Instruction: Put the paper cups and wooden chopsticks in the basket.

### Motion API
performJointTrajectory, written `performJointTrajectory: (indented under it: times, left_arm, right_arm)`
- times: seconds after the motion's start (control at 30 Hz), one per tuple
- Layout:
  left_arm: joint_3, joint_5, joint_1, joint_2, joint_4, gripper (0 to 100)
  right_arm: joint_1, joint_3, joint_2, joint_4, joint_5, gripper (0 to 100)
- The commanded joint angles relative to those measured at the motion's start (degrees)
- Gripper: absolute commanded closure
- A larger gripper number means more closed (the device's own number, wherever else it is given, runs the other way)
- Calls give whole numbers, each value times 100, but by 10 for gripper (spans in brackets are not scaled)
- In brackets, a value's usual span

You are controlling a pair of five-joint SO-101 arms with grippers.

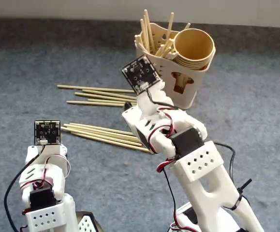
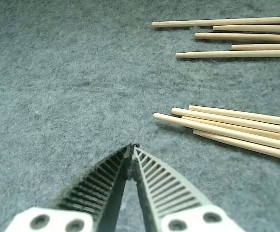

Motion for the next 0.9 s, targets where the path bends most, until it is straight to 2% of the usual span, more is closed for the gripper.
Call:
performJointTrajectory:
  times: [0.0, 0.17, 0.5, 0.67, 0.8, 0.87]
  left_arm:
    - [110, -44, 66, 31, 26, 993]
    - [110, -44, 66, 31, 26, 993]
    - [110, -44, 66, 31, 26, 993]
    - [110, -44, 66, 31, 26, 993]
    - [110, -44, 66, 31, 26, 993]
    - [110, -44, 66, 31, 26, 993]
  right_arm:
    - [-180, 321, -119, -462, 9, 865]
    - [-567, 884, -119, -840, 448, 865]
    - [-1165, 1701, -48, -1763, 475, 865]
    - [-1349, 1684, 971, -1991, 475, 865]
    - [-1490, 1675, 1719, -2642, 475, 865]
    - [-1569, 1675, 1974, -2862, 712, 865]
